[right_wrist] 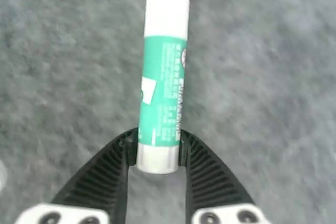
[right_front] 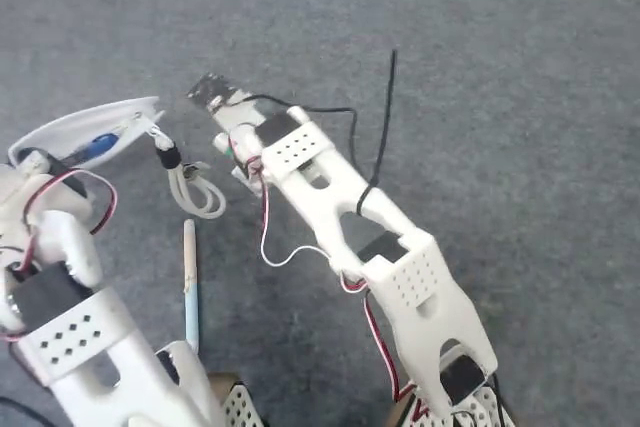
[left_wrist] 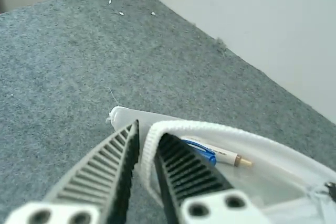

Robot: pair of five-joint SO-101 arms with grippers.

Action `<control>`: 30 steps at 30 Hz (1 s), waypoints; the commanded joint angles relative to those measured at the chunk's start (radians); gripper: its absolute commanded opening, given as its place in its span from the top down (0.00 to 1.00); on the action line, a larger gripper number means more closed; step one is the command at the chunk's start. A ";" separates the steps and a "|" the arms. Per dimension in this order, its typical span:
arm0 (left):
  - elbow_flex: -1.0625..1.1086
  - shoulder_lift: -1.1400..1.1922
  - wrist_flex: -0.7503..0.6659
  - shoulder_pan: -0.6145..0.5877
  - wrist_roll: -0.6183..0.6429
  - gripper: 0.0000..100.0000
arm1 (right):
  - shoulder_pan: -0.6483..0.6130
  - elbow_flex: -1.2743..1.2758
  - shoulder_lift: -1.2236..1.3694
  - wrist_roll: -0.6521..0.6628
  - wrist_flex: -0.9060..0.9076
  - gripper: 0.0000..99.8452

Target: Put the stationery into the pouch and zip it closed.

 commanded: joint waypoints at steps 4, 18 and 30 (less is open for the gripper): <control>-0.021 -0.006 -0.011 0.008 -0.014 0.99 | 0.102 -0.037 -0.199 -0.078 0.177 0.99; -0.012 -0.006 -0.009 0.044 -0.014 0.99 | 0.165 -0.032 -0.348 -0.081 0.547 0.99; -0.010 -0.006 -0.011 0.043 -0.040 0.99 | 0.185 0.120 -0.395 -0.080 0.608 0.99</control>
